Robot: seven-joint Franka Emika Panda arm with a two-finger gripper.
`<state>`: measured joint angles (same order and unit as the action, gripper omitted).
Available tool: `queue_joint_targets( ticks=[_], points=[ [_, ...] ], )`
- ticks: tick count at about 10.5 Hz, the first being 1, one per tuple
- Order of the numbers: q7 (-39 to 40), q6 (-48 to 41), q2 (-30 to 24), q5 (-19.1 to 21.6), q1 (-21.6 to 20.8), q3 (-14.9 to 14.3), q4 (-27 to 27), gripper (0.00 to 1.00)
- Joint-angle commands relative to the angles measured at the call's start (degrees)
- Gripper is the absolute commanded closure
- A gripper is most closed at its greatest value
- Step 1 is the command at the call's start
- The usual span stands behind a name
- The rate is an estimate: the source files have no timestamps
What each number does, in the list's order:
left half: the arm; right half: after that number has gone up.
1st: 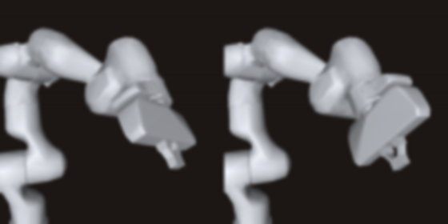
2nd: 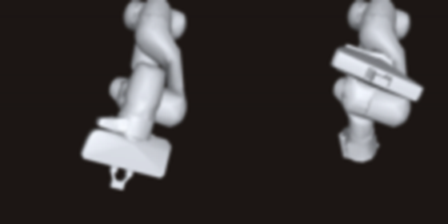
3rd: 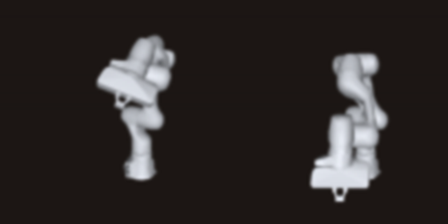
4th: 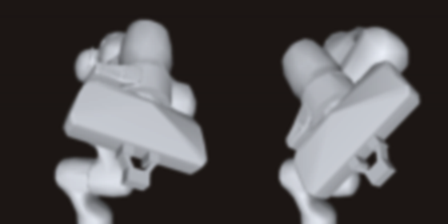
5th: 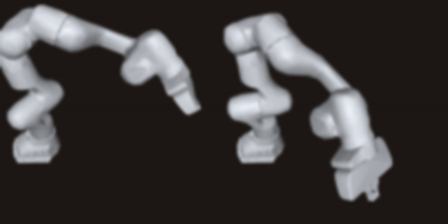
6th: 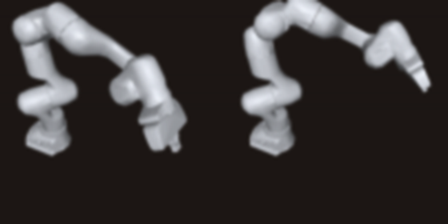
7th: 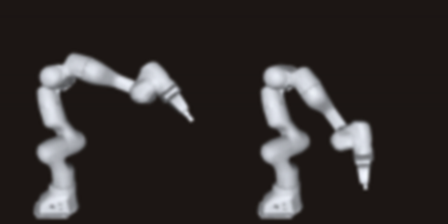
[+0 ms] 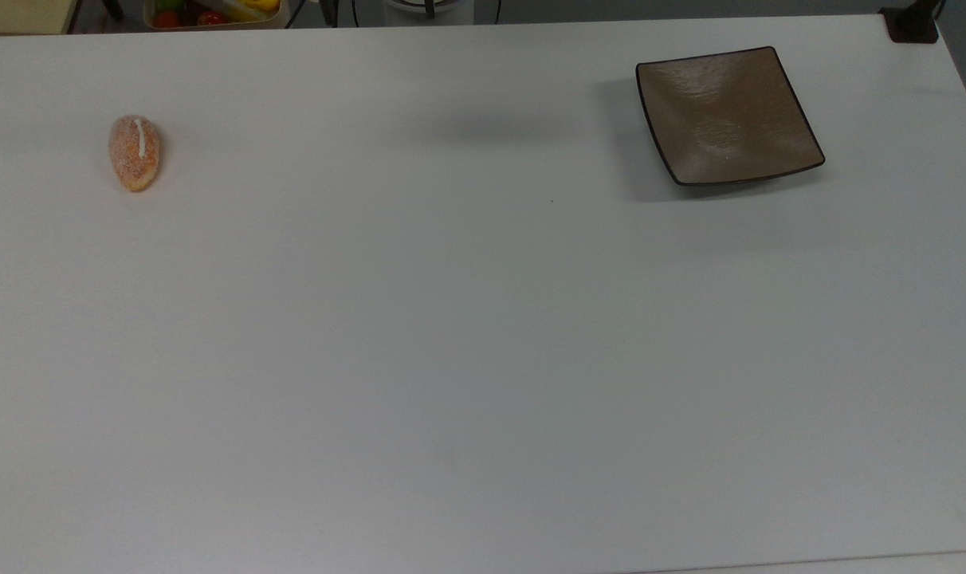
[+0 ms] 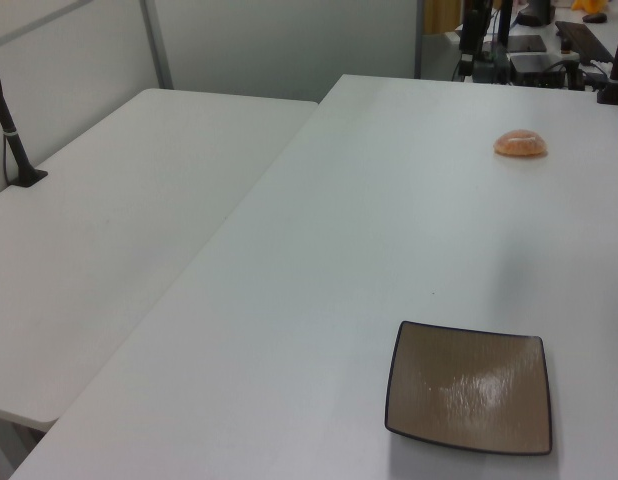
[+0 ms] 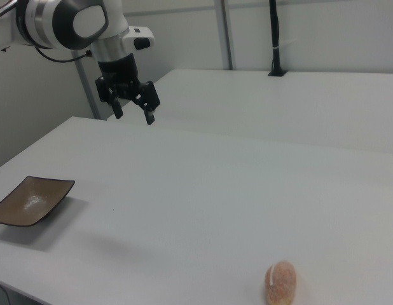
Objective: Bread is placed on a ceramic plate
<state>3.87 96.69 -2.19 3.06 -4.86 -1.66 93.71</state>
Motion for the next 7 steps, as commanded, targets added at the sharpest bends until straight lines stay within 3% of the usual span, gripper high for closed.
queue_joint_targets(
  ticks=[1, 7],
  points=[
    [0.3, 1.0, -0.8, 0.4, -1.2, -1.1, 1.2, 0.00],
    [0.7, 1.0, -0.8, 0.5, -1.3, -1.1, 1.2, 0.00]
  ],
)
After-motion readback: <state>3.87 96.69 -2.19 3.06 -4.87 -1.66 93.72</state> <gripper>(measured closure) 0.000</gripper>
